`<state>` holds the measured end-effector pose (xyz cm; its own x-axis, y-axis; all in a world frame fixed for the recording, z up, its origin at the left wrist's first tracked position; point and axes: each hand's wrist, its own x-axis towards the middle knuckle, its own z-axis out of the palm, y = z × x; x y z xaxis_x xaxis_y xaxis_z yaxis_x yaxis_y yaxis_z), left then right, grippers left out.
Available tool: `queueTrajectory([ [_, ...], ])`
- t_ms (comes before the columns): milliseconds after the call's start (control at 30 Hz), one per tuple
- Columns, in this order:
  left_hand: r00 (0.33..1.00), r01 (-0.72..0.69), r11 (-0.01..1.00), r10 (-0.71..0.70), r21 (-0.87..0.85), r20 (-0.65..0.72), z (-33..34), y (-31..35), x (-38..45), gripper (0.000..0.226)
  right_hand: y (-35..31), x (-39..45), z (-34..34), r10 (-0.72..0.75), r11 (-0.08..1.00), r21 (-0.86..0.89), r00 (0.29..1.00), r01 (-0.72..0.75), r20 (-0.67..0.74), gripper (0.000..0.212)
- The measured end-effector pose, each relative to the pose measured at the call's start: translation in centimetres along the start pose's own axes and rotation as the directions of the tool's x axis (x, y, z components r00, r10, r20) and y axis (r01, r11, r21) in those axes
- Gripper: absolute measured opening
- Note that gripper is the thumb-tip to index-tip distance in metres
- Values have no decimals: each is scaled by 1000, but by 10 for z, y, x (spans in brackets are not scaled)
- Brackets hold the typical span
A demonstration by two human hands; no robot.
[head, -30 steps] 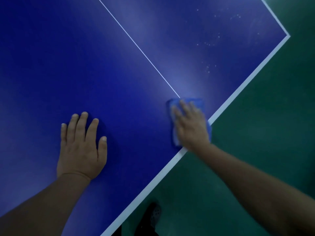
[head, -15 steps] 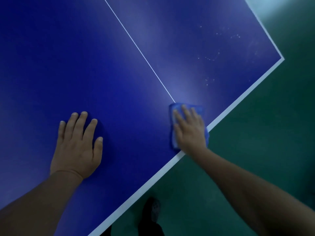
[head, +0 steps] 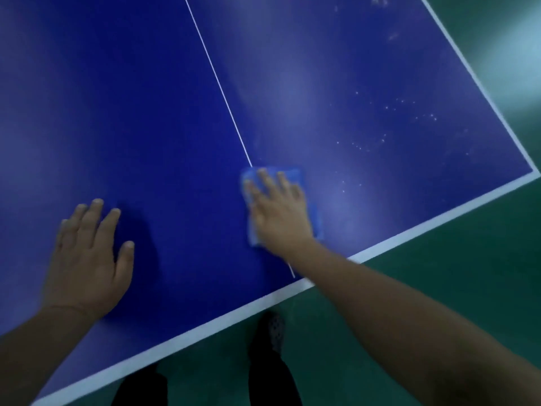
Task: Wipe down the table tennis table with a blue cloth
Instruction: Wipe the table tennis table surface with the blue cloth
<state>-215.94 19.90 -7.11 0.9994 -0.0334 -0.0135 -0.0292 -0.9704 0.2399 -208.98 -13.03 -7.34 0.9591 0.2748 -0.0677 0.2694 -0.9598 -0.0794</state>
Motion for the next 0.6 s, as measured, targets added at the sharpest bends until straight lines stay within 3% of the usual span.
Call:
queueTrajectory([
  [67,995,94,995,-95,-37,-22,5,49,-16,67,88,4,-12,197,974,-112,980,-197,-12,64],
  [100,991,129,990,-130,-51,-21,9,74,-21,67,132,3,-18,335,938,-88,942,-335,-19,62],
  [167,985,173,982,-174,-75,-11,18,123,-25,68,188,-2,-32,628,776,87,777,-625,-23,55],
  [233,982,189,978,-189,-87,9,27,159,-26,70,178,-3,-29,755,652,163,654,-740,-49,53],
  [267,982,187,979,-186,-76,24,32,169,-26,71,152,-5,-24,720,693,128,689,-709,-86,55],
  [300,983,180,982,-178,-53,40,36,175,-28,71,118,-11,-16,616,787,115,779,-606,-115,58],
  [367,984,170,985,-168,-20,54,42,175,-30,70,47,-42,-1,237,970,74,968,-231,-87,60],
  [433,983,175,985,-174,-8,63,43,172,-30,68,22,-82,10,-98,992,79,995,98,-8,55],
  [467,982,176,984,-176,-3,70,44,171,-29,67,39,-84,7,-158,982,107,987,155,24,53],
  [533,981,176,984,-175,3,79,45,170,-28,66,105,-74,-1,-58,998,25,998,58,8,54],
  [600,981,175,985,-174,3,82,46,171,-29,66,189,-55,-14,270,961,-58,963,-270,-13,56],
])
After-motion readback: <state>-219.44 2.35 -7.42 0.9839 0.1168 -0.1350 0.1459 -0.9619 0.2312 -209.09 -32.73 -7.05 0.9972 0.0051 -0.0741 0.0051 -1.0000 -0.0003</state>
